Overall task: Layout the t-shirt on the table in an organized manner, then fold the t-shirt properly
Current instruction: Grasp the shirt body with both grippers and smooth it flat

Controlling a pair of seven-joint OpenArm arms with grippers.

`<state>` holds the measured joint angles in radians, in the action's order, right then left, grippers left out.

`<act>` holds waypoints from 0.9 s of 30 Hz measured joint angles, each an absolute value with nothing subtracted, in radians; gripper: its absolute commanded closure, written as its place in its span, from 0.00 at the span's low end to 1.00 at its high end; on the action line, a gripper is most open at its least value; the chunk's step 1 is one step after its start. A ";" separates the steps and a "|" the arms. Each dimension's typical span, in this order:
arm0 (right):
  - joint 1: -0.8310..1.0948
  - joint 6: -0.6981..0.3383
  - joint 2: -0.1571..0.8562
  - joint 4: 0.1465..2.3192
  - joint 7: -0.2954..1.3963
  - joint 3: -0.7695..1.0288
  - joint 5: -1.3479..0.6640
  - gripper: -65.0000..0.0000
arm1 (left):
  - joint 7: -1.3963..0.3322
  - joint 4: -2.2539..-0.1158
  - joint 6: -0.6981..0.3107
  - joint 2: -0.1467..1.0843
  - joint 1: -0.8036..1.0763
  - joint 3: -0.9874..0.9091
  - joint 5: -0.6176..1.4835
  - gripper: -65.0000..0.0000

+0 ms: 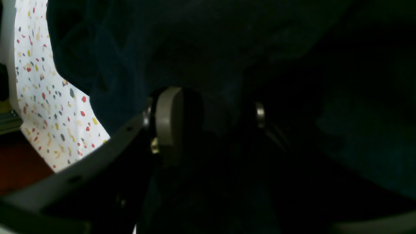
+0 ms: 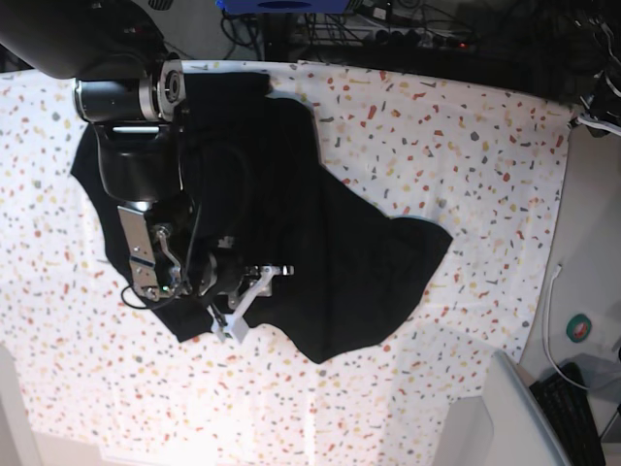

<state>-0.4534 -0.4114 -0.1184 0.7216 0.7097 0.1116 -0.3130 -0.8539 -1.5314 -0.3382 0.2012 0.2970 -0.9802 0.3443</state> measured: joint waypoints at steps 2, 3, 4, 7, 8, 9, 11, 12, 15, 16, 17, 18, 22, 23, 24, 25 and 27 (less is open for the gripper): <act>-0.453 -0.412 -0.119 0.734 0.711 0.112 -0.312 0.94 | -0.852 -1.531 -0.337 0.203 0.297 -0.980 0.344 1.00; -0.452 -0.411 -0.119 0.748 0.717 0.112 -0.311 1.00 | -0.853 -1.531 -0.338 0.203 0.297 -0.980 0.345 1.00; -0.448 -0.412 -0.118 0.774 0.725 0.111 -0.310 1.00 | -0.853 -1.531 -0.338 0.202 0.297 -0.980 0.345 1.00; -0.408 -0.410 -0.124 0.929 0.790 0.104 -0.307 1.00 | -0.853 -1.531 -0.338 0.203 0.297 -0.980 0.345 1.00; -0.386 -0.411 -0.124 0.997 0.810 0.067 -0.304 1.00 | -0.854 -1.531 -0.338 0.204 0.296 -0.980 0.345 1.00; -0.363 -0.402 -0.119 1.071 0.826 0.004 -0.300 1.00 | -0.853 -1.531 -0.338 0.202 0.296 -0.980 0.344 1.00; -0.318 -0.400 -0.113 1.211 0.846 -0.168 -0.300 1.00 | -0.855 -1.533 -0.338 0.203 0.296 -0.980 0.345 1.00; -0.297 -0.402 -0.118 1.274 0.842 -0.261 -0.299 1.00 | -0.857 -1.538 -0.338 0.205 0.296 -0.979 0.345 1.00; -0.285 -0.425 -0.144 1.350 0.838 -0.505 -0.338 1.00 | -0.860 -1.567 -0.337 0.207 0.268 -0.982 0.339 1.00; -0.287 -0.423 -0.147 1.352 0.828 -0.573 -0.335 1.00 | -0.860 -1.584 -0.338 0.212 0.263 -0.982 0.340 1.00; -0.287 -0.420 -0.147 1.352 0.827 -0.638 -0.332 1.00 | -0.855 -1.605 -0.338 0.215 0.263 -0.982 0.342 1.00; -0.287 -0.416 -0.137 1.351 0.824 -0.706 -0.321 1.00 | -0.855 -1.627 -0.338 0.214 0.262 -0.984 0.344 1.00; -0.278 -0.309 -0.119 1.330 0.762 -0.899 -0.316 1.00 | -0.859 -1.670 -0.339 0.222 0.267 -0.987 0.345 1.00; -0.273 -0.298 -0.125 1.317 0.760 -0.926 -0.321 1.00 | -0.857 -1.671 -0.340 0.233 0.273 -0.987 0.350 1.00; -0.269 -0.291 -0.130 1.307 0.761 -0.948 -0.323 1.00 | -0.857 -1.673 -0.340 0.245 0.282 -0.988 0.352 1.00; -0.265 -0.289 -0.130 1.304 0.771 -0.970 -0.322 0.92 | -0.858 -1.677 -0.340 0.252 0.290 -0.990 0.347 1.00; -0.267 -0.287 -0.130 1.305 0.806 -1.006 -0.320 0.66 | -0.858 -1.676 -0.330 0.250 0.297 -0.993 0.343 1.00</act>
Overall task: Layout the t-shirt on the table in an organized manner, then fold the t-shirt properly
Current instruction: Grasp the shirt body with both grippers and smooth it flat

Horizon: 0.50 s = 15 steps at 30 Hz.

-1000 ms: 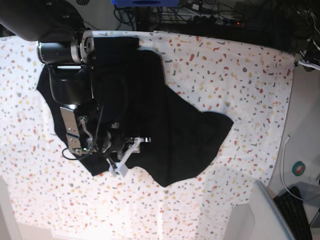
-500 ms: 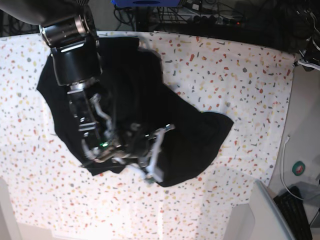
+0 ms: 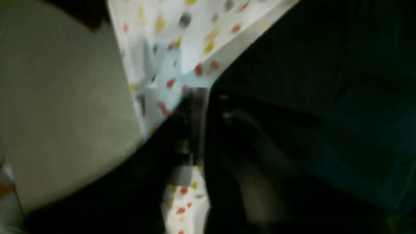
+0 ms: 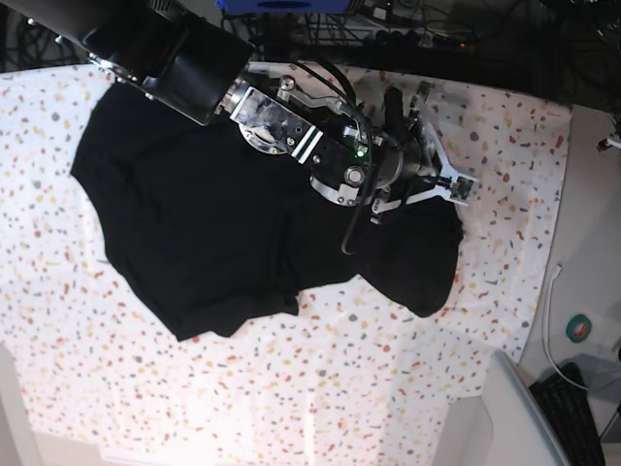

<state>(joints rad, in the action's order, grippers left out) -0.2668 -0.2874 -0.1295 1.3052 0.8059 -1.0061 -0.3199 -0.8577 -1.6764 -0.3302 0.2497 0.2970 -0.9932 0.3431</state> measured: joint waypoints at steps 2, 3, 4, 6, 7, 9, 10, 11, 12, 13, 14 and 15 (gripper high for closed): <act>-0.268 -0.284 -0.122 1.332 0.866 -1.040 -0.314 0.57 | -0.858 -1.676 -0.334 0.238 0.297 -0.982 0.345 1.00; -0.265 -0.284 -0.116 1.356 0.880 -1.049 -0.319 0.57 | -0.859 -1.676 -0.334 0.231 0.296 -0.978 0.345 1.00; -0.262 -0.285 -0.112 1.386 0.892 -1.049 -0.322 0.57 | -0.859 -1.676 -0.341 0.226 0.290 -0.968 0.348 1.00; -0.259 -0.287 -0.097 1.470 0.906 -1.007 -0.334 0.57 | -0.857 -1.676 -0.335 0.220 0.287 -0.923 0.344 1.00; -0.253 -0.283 -0.078 1.523 0.905 -0.960 -0.341 0.57 | -0.859 -1.680 -0.332 0.216 0.286 -0.891 0.344 1.00; -0.214 -0.255 -0.016 1.643 0.911 -0.818 -0.334 0.55 | -0.857 -1.687 -0.334 0.193 0.290 -0.812 0.357 0.78; -0.175 -0.228 0.025 1.703 0.905 -0.725 -0.328 0.55 | -0.860 -1.687 -0.334 0.182 0.299 -0.768 0.390 0.61; -0.134 -0.209 0.061 1.753 0.904 -0.633 -0.319 0.54 | -0.866 -1.686 -0.339 0.175 0.301 -0.733 0.423 0.45; -0.079 -0.204 0.098 1.802 0.919 -0.540 -0.315 0.52 | -0.862 -1.684 -0.340 0.167 0.308 -0.706 0.475 0.29; -0.031 -0.188 0.130 1.842 0.926 -0.451 -0.298 0.49 | -0.859 -1.675 -0.340 0.163 0.311 -0.681 0.521 0.17; 0.029 -0.191 0.144 1.885 0.932 -0.357 -0.305 0.48 | -0.851 -1.669 -0.340 0.165 0.324 -0.656 0.585 0.07; 0.080 -0.192 0.152 1.922 0.918 -0.272 -0.305 0.48 | -0.849 -1.655 -0.341 0.168 0.335 -0.634 0.629 0.02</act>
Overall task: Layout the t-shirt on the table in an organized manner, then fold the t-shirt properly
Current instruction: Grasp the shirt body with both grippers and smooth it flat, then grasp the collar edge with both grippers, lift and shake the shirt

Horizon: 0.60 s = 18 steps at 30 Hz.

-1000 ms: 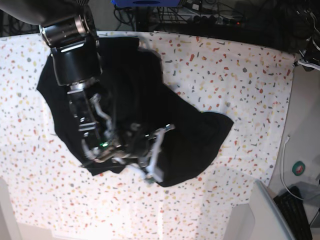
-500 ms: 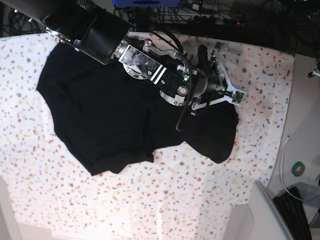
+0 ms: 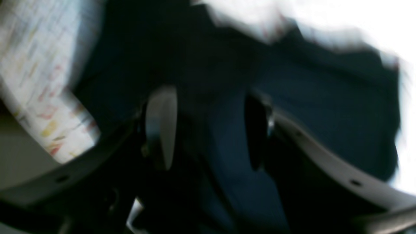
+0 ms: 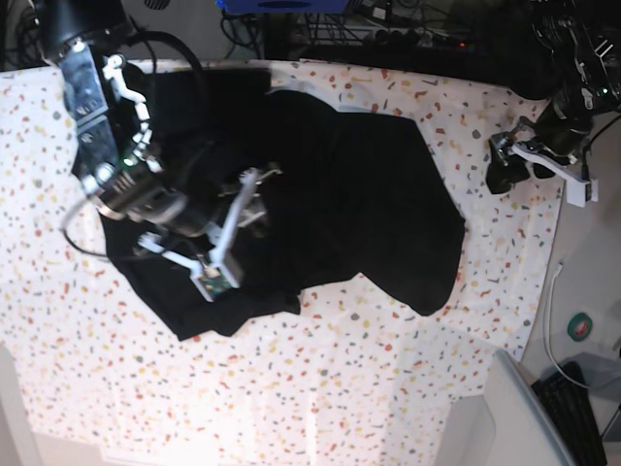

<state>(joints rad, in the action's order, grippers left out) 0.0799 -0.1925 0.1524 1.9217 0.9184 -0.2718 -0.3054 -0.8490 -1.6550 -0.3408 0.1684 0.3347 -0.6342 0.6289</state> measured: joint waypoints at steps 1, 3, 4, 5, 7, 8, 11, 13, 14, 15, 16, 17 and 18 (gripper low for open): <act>0.137 -0.200 0.147 1.950 0.890 -0.185 -0.322 0.47 | -0.845 -1.641 -0.340 0.172 0.355 -0.608 0.681 0.00; 0.214 -0.202 0.140 1.957 0.813 -0.042 -0.317 0.47 | -0.862 -1.630 -0.346 0.167 0.375 -0.559 0.681 0.03; 0.241 -0.203 0.136 1.953 0.770 0.012 -0.317 0.47 | -0.865 -1.631 -0.345 0.167 0.378 -0.537 0.679 0.05; 0.275 -0.204 0.134 1.949 0.722 0.067 -0.326 0.46 | -0.862 -1.647 -0.345 0.168 0.383 -0.508 0.667 0.06; 0.334 -0.207 0.142 1.934 0.678 0.157 -0.320 0.46 | -0.841 -1.671 -0.348 0.165 0.370 -0.440 0.651 0.08; 0.358 -0.211 0.146 1.928 0.680 0.194 -0.309 0.46 | -0.839 -1.671 -0.350 0.155 0.359 -0.411 0.623 0.08; 0.392 -0.293 0.131 1.927 0.667 0.283 -0.316 0.46 | -0.778 -1.647 -0.353 0.125 0.334 -0.351 0.521 0.08; 0.397 -0.331 0.108 1.922 0.647 0.333 -0.329 0.46 | -0.751 -1.606 -0.350 0.115 0.317 -0.320 0.476 0.08; 0.399 -0.342 0.085 1.909 0.647 0.367 -0.331 0.46 | -0.751 -1.573 -0.350 0.117 0.302 -0.295 0.466 0.08; 0.402 -0.345 0.057 1.892 0.652 0.404 -0.320 0.46 | -0.748 -1.533 -0.352 0.116 0.283 -0.274 0.451 0.08; 0.408 -0.352 0.032 1.872 0.658 0.434 -0.313 0.46 | -0.748 -1.492 -0.350 0.115 0.263 -0.256 0.446 0.08; 0.414 -0.371 0.017 1.847 0.663 0.456 -0.317 0.46 | -0.727 -1.446 -0.354 0.114 0.243 -0.241 0.437 0.08; 0.414 -0.382 0.008 1.816 0.669 0.469 -0.316 0.46 | -0.712 -1.408 -0.366 0.117 0.222 -0.231 0.449 0.08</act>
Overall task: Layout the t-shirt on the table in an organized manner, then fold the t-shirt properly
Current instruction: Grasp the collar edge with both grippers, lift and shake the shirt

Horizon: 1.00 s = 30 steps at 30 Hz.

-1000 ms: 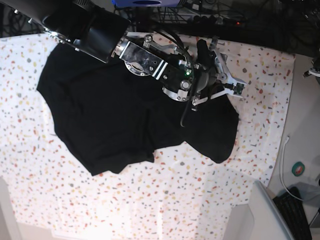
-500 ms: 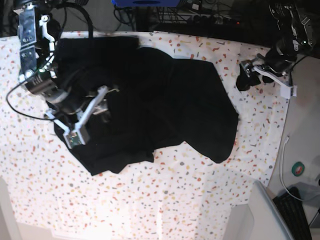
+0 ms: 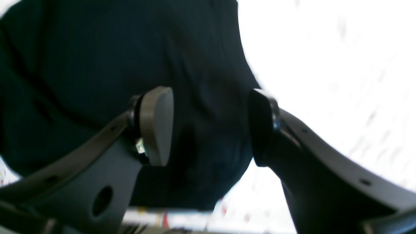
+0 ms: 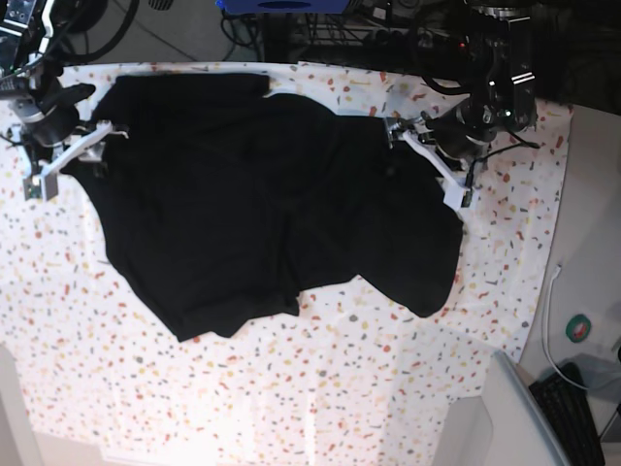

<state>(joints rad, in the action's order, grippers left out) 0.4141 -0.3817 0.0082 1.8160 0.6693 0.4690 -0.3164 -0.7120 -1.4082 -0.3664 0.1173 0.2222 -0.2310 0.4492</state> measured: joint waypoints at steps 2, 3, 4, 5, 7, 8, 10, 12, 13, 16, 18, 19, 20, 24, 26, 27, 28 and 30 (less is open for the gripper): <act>0.407 -0.385 0.002 1.750 0.661 0.488 -0.317 0.46 | -0.698 -1.345 -0.371 0.122 0.175 -0.216 0.446 0.08; 0.405 -0.385 0.002 1.719 0.655 0.496 -0.319 0.46 | -0.683 -1.327 -0.371 0.122 0.159 -0.216 0.447 0.09; 0.406 -0.385 0.002 1.689 0.658 0.504 -0.316 0.46 | -0.677 -1.317 -0.373 0.122 0.152 -0.216 0.446 0.14; 0.406 -0.384 0.002 1.661 0.660 0.514 -0.315 0.46 | -0.674 -1.312 -0.376 0.124 0.150 -0.216 0.442 0.21; 0.403 -0.384 0.002 1.602 0.656 0.533 -0.317 0.46 | -0.661 -1.309 -0.374 0.126 0.150 -0.217 0.411 0.42; 0.405 -0.383 0.002 1.580 0.653 0.543 -0.317 0.46 | -0.664 -1.309 -0.368 0.126 0.150 -0.217 0.389 0.56; 0.406 -0.384 0.002 1.539 0.653 0.557 -0.318 0.46 | -0.675 -1.309 -0.367 0.128 0.159 -0.219 0.383 0.83; 0.407 -0.383 0.002 1.509 0.653 0.559 -0.316 0.47 | -0.680 -1.308 -0.368 0.131 0.172 -0.228 0.387 1.00; 0.408 -0.383 0.002 1.498 0.647 0.559 -0.316 0.47 | -0.680 -1.309 -0.369 0.135 0.180 -0.228 0.395 1.00; 0.403 -0.384 0.009 1.477 0.630 0.559 -0.331 0.47 | -0.683 -1.334 -0.371 0.147 0.203 -0.227 0.402 1.00; 0.403 -0.402 0.009 1.472 0.630 0.558 -0.329 0.49 | -0.698 -1.367 -0.367 0.149 0.226 -0.227 0.391 1.00; 0.403 -0.427 0.011 1.464 0.620 0.559 -0.323 0.54 | -0.710 -1.389 -0.366 0.150 0.239 -0.226 0.388 1.00; 0.396 -0.466 0.015 1.452 0.613 0.561 -0.319 0.63 | -0.728 -1.416 -0.366 0.150 0.252 -0.226 0.376 1.00; 0.346 -0.630 0.009 1.394 0.629 0.565 -0.333 1.00 | -0.765 -1.545 -0.352 0.149 0.302 -0.242 0.351 1.00; 0.347 -0.637 -0.006 1.419 0.691 0.580 -0.334 1.00 | -0.763 -1.601 -0.352 0.145 0.296 -0.269 0.348 1.00; 0.347 -0.637 -0.011 1.444 0.741 0.612 -0.324 1.00 | -0.757 -1.622 -0.352 0.149 0.284 -0.276 0.348 1.00; 0.342 -0.634 -0.012 1.478 0.769 0.653 -0.311 1.00 | -0.752 -1.637 -0.351 0.155 0.273 -0.281 0.348 1.00; 0.307 -0.622 0.019 1.544 0.812 0.710 -0.294 1.00 | -0.762 -1.657 -0.319 0.156 0.238 -0.280 0.347 1.00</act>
